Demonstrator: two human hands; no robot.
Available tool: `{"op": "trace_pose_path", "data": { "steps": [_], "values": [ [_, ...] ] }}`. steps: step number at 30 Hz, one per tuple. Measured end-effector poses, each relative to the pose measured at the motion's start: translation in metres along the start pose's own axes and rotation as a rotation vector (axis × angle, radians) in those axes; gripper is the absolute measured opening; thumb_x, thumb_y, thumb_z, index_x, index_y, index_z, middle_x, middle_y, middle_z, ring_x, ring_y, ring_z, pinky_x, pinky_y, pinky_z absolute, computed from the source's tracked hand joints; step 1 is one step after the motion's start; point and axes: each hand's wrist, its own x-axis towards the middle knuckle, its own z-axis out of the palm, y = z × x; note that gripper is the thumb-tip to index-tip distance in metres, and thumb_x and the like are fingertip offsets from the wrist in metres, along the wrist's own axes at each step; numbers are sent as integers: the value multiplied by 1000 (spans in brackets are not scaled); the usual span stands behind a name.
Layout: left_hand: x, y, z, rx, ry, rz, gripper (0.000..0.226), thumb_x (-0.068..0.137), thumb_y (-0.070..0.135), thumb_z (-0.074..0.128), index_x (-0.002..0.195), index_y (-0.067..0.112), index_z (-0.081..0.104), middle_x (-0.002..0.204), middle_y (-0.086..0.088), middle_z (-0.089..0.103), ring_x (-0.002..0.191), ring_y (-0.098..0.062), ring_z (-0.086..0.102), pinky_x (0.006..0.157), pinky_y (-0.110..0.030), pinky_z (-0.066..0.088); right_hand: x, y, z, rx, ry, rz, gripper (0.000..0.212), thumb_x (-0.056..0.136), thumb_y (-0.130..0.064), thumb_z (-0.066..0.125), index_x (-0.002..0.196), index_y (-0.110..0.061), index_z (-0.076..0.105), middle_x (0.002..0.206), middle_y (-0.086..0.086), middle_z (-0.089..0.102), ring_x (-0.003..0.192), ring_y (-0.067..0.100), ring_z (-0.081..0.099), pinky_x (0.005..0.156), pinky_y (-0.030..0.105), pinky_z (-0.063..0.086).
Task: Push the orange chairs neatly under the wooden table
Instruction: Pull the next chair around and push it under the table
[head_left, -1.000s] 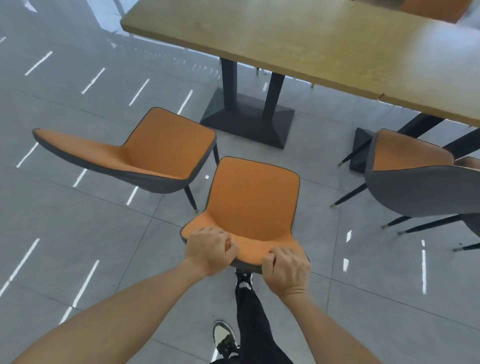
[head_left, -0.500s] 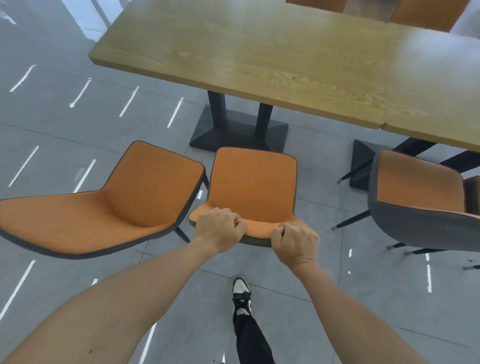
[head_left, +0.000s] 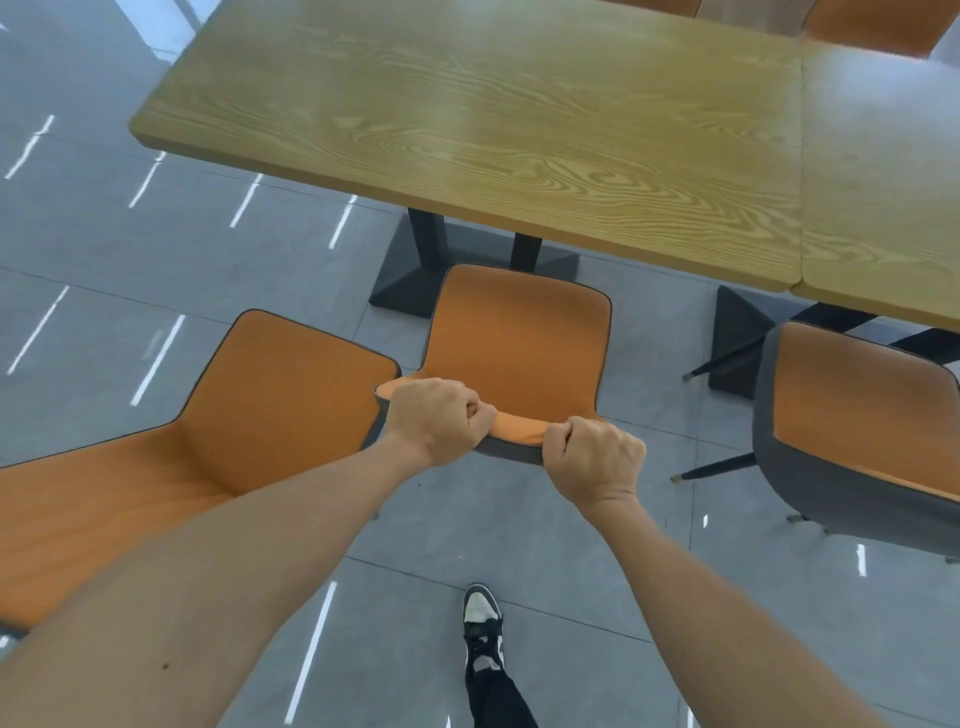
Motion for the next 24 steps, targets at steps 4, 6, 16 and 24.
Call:
{"op": "trace_pose_path", "data": {
  "steps": [4, 6, 16, 24],
  "values": [
    [20, -8, -2, -20, -1, 7, 54, 85, 49, 30, 61, 23, 71, 54, 8, 58, 52, -10, 52, 44, -24, 35, 16, -6, 3, -22, 9, 21, 39, 79, -23, 41, 40, -16, 38, 39, -5, 31, 34, 22, 30, 48, 21, 16],
    [25, -8, 0, -40, 26, 20, 51, 84, 47, 32, 57, 23, 67, 50, 8, 55, 48, -10, 49, 43, -22, 27, 23, -3, 3, -47, -35, 40, 39, 79, -22, 44, 41, -14, 42, 39, -3, 34, 36, 24, 34, 48, 22, 19],
    [-10, 2, -6, -67, -21, 37, 51, 87, 47, 34, 50, 21, 57, 48, 8, 49, 46, -10, 44, 44, -24, 19, -11, 0, -3, -59, -167, 22, 42, 82, -27, 37, 44, -12, 48, 43, 0, 43, 42, 26, 43, 48, 27, 24],
    [-9, -21, -38, -266, -262, -55, 40, 106, 43, 36, 96, 25, 70, 92, 3, 68, 91, -19, 62, 99, -46, 45, 2, -3, -8, -37, -131, 90, 40, 89, -28, 35, 54, -14, 49, 52, -2, 49, 53, 26, 51, 53, 33, 37]
  ]
}}
